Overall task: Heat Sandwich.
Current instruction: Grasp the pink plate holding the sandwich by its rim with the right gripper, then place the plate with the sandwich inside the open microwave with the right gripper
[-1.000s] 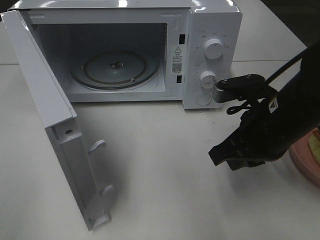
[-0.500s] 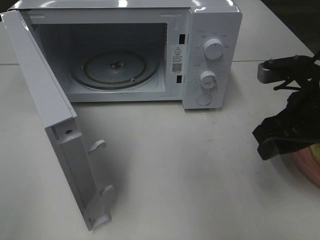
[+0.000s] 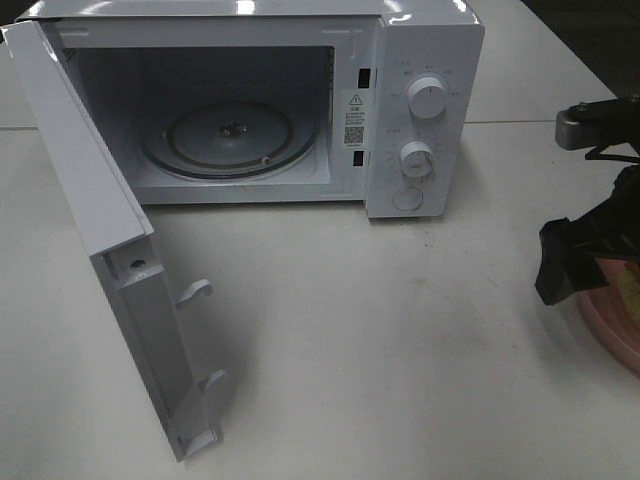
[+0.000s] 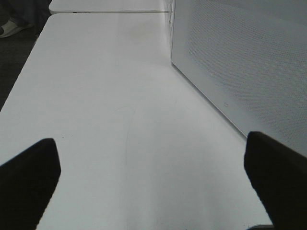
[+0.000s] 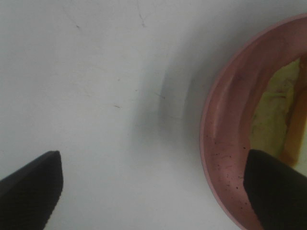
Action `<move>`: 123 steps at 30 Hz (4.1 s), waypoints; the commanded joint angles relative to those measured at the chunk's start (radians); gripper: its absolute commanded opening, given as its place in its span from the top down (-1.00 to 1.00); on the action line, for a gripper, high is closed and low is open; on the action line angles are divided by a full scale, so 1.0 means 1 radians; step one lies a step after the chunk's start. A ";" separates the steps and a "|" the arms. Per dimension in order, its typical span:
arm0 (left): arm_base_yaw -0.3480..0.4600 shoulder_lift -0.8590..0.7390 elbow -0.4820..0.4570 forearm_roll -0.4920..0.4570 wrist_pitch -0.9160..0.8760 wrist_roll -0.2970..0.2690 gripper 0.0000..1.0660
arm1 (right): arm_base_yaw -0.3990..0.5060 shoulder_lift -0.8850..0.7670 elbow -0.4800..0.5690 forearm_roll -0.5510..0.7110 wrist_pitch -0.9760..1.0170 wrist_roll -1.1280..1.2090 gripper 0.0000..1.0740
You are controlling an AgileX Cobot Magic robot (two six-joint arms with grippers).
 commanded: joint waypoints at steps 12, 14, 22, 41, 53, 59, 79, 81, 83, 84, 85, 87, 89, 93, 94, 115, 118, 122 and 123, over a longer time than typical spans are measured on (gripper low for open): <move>0.002 -0.029 0.003 0.000 -0.005 0.001 -0.90 | -0.092 0.178 -0.143 0.035 0.100 -0.104 -0.80; 0.002 -0.029 0.003 0.000 -0.005 0.001 -0.90 | -0.112 0.205 -0.159 0.054 0.103 -0.123 -0.79; 0.002 -0.029 0.003 0.000 -0.005 0.001 -0.90 | -0.127 0.270 -0.167 0.061 0.076 -0.133 -0.77; 0.002 -0.029 0.003 0.000 -0.005 0.001 -0.90 | -0.127 0.463 -0.167 -0.003 -0.059 -0.068 -0.72; 0.002 -0.029 0.003 0.000 -0.005 0.001 -0.90 | -0.127 0.481 -0.167 -0.012 -0.084 -0.066 -0.58; 0.002 -0.029 0.003 0.000 -0.005 0.001 -0.90 | -0.127 0.481 -0.167 -0.056 -0.071 -0.024 0.03; 0.002 -0.029 0.003 0.000 -0.005 0.001 -0.90 | -0.124 0.481 -0.167 -0.101 -0.032 0.063 0.99; 0.002 -0.029 0.003 0.000 -0.005 0.001 -0.90 | -0.124 0.477 -0.168 -0.102 -0.021 0.083 0.99; 0.002 -0.029 0.003 0.000 -0.005 0.001 -0.90 | -0.124 0.471 -0.170 -0.103 -0.016 0.087 0.99; 0.002 -0.029 0.003 0.000 -0.005 0.001 -0.90 | -0.124 0.465 -0.170 -0.108 -0.012 0.093 0.99; 0.002 -0.029 0.003 0.000 -0.005 0.001 -0.90 | -0.124 0.450 -0.170 -0.114 -0.008 0.101 0.99; 0.002 -0.029 0.003 0.000 -0.005 0.001 -0.90 | -0.124 0.441 -0.170 -0.115 -0.007 0.103 0.99; 0.002 -0.029 0.003 0.000 -0.005 0.001 -0.90 | -0.110 0.431 -0.170 -0.121 0.001 0.103 0.99; 0.002 -0.029 0.003 0.000 -0.005 0.001 -0.90 | -0.093 0.431 -0.170 -0.129 0.003 0.112 0.99; 0.002 -0.029 0.003 0.000 -0.005 0.001 -0.90 | -0.078 0.431 -0.170 -0.142 0.004 0.122 1.00; 0.002 -0.029 0.003 0.000 -0.005 0.001 -0.90 | 0.064 0.431 -0.170 -0.401 0.104 0.374 0.99; 0.002 -0.029 0.003 0.000 -0.005 0.001 -0.90 | 0.090 0.431 -0.155 -0.416 0.107 0.387 1.00; 0.002 -0.029 0.003 0.000 -0.005 0.001 -0.90 | 0.125 0.431 -0.137 -0.428 0.134 0.405 1.00; 0.002 -0.029 0.003 0.000 -0.005 0.001 -0.90 | 0.135 0.431 -0.133 -0.432 0.141 0.409 0.99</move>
